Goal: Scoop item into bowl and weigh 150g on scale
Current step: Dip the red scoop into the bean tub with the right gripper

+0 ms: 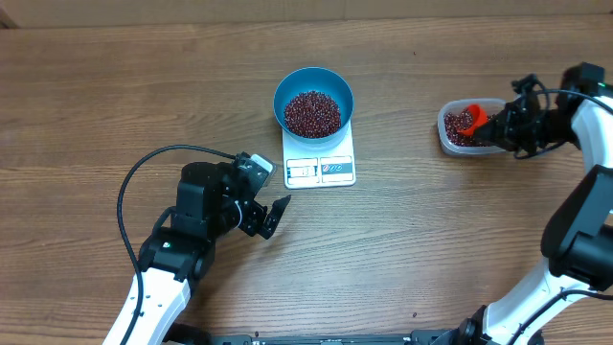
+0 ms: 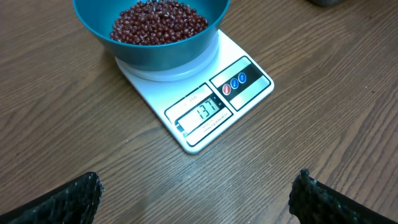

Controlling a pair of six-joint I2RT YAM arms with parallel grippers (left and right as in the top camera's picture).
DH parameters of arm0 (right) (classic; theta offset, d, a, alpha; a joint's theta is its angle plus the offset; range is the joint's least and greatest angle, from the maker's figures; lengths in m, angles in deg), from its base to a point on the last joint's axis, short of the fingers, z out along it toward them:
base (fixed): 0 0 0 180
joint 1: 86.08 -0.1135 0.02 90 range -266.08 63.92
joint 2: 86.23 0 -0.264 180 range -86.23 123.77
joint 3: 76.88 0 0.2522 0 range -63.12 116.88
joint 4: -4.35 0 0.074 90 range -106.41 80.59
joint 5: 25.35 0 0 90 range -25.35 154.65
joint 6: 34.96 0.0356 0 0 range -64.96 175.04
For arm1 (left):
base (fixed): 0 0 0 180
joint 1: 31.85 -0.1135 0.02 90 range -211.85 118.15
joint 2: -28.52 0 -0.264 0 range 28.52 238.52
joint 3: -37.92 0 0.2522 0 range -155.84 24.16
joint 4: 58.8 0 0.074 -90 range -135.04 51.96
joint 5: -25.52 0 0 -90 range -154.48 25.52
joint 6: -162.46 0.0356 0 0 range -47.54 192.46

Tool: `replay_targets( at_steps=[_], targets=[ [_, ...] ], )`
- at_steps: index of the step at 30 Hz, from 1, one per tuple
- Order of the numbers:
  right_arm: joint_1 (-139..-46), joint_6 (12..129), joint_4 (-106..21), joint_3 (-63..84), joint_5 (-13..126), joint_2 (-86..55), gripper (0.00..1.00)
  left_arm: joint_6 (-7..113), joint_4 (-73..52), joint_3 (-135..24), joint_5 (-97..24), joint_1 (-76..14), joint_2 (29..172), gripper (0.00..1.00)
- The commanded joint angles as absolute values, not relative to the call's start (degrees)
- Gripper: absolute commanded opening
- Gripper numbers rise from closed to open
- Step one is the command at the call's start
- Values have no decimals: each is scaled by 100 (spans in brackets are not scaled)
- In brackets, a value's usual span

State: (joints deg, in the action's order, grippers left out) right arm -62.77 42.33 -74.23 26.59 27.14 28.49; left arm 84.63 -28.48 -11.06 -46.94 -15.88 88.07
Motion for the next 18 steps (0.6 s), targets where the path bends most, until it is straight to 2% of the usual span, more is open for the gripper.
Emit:
replay_targets(
  at_steps=[1,5,18],
  targets=[
    [-6065,4143,-7501,2640,2196,2877,4,8401,-2855,-1109,-4707,-1608,8850,100],
    [-5879,4098,-7615,2640,2019,2877,4,8401,-2855,-1109,-4707,-1608,8850,100],
    [-5368,2386,-8594,2640,25,2877,4,8401,-2855,-1109,-4707,-1608,8850,100]
  ],
)
